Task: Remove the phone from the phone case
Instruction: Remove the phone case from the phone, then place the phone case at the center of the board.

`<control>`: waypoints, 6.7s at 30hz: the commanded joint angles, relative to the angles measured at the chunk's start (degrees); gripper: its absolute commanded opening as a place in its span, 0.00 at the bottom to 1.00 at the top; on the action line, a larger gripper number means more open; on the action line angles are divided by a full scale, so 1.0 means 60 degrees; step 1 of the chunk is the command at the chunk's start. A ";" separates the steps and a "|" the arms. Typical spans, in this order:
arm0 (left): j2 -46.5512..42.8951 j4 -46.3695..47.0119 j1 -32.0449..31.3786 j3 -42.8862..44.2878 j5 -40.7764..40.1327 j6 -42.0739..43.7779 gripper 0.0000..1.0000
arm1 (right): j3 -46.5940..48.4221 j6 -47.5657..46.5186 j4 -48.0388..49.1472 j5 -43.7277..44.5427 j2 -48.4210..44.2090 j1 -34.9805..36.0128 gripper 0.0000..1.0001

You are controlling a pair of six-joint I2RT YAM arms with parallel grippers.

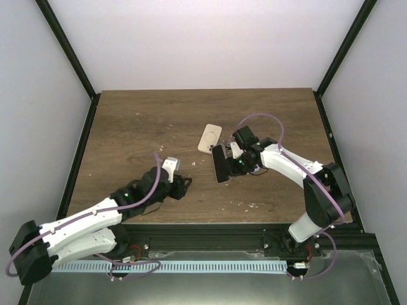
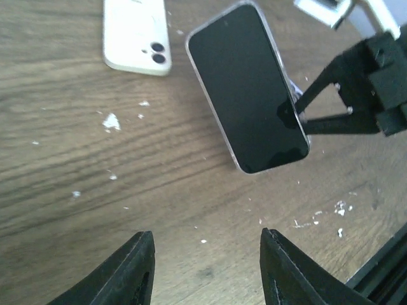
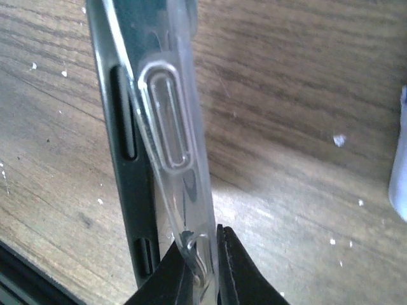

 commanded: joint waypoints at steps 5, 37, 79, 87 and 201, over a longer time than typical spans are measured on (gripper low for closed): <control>0.2317 0.2115 -0.2053 0.0582 -0.1923 0.0654 0.51 | 0.0039 0.1221 -0.1110 -0.0459 -0.0461 -0.0069 0.01; 0.7587 0.3246 -0.3942 0.3303 -0.3871 0.2947 0.58 | -0.0460 0.1430 -0.1045 -0.1009 0.0072 -0.0069 0.01; 0.8605 0.1853 -0.4076 0.3298 -0.5597 0.2924 0.39 | -0.0394 0.1410 -0.0924 -0.1113 0.0199 -0.0106 0.01; 0.8672 0.1385 -0.4093 0.3547 -0.6200 0.3084 0.22 | -0.0158 0.1256 -0.1176 -0.0981 0.0428 -0.0112 0.01; 0.3873 0.2588 -0.4020 0.1183 -0.5756 0.3655 0.00 | 0.5074 -0.7850 -0.3164 -0.0927 0.4102 -0.7738 0.04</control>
